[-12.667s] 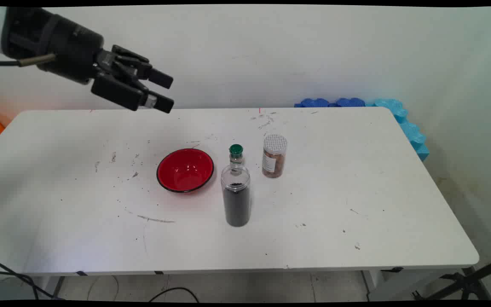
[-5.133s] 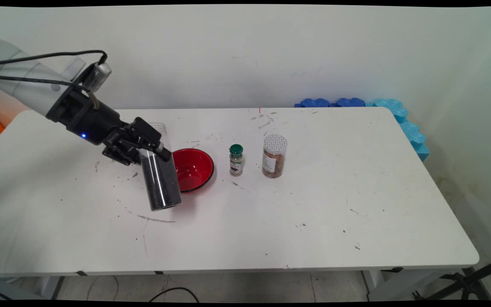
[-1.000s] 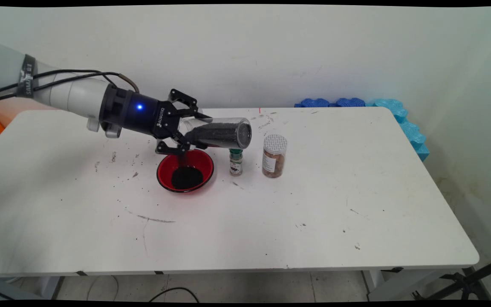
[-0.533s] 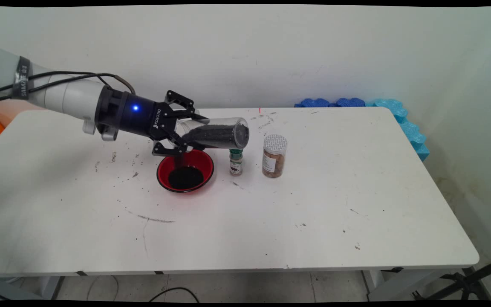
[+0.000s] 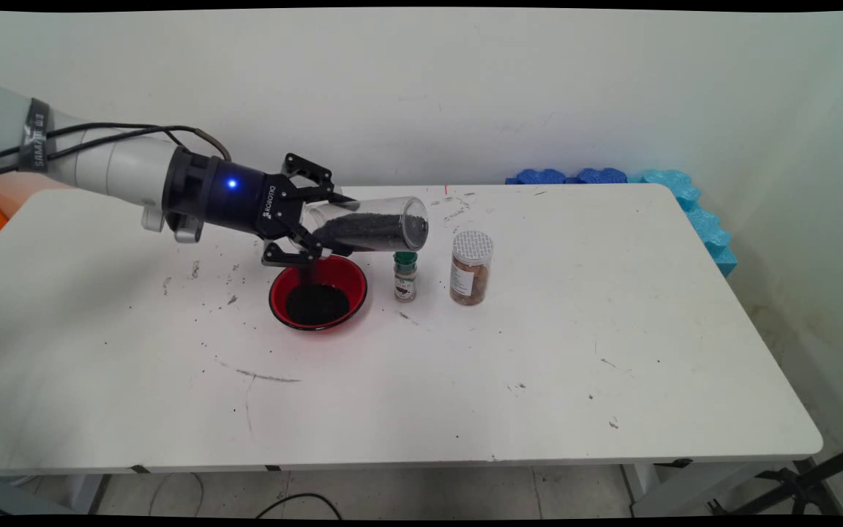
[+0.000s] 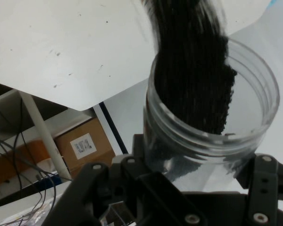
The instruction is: Pour the black seasoning powder in the red bowl
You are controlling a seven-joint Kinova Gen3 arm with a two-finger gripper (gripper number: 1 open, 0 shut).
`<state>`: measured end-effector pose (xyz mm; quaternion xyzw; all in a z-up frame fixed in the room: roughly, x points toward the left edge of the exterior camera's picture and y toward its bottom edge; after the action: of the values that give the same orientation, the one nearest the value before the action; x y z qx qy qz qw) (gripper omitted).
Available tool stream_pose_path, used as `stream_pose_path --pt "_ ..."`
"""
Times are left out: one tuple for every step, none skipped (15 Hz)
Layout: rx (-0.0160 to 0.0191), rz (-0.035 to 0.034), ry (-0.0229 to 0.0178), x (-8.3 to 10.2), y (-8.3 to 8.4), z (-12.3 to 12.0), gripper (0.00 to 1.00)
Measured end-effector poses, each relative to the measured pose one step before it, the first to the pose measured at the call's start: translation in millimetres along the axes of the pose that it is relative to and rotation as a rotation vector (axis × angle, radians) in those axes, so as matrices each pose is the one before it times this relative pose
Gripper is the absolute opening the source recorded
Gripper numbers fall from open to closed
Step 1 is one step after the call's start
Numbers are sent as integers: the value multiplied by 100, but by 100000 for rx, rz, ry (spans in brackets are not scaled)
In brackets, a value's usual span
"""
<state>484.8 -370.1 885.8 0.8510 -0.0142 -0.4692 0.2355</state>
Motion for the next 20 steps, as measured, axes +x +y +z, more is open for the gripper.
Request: stream_pose_path --pt "0 509 -53 16 -6 -8 0" --pt "163 1041 78 38 -12 -4 0" --pt "175 1429 118 53 14 -24 0" --pt "383 1726 26 44 -3 -16 0" --pt "315 1554 63 37 6 -22 0" --pt "729 3493 99 95 5 -26 0" --pt "799 3419 74 109 -13 -24 0" --pt "844 4268 -16 49 9 -35 0" --pt "741 4373 -37 14 28 -47 0" --pt "679 3887 -1 24 24 -42 0" --pt "771 4526 7 19 21 -56 0" --pt "711 4083 4 8 27 -29 0" --pt "711 4818 108 -3 71 -7 0" --pt "683 4554 127 -14 72 17 0" --pt "609 3831 75 -39 85 42 0" --pt "653 4245 -15 -62 122 76 0" --pt "658 4135 -80 -74 112 73 0" --pt "591 3552 -127 -64 97 66 0" --pt "777 4700 -369 -69 110 53 0" --pt "778 5172 -516 -74 101 37 0"
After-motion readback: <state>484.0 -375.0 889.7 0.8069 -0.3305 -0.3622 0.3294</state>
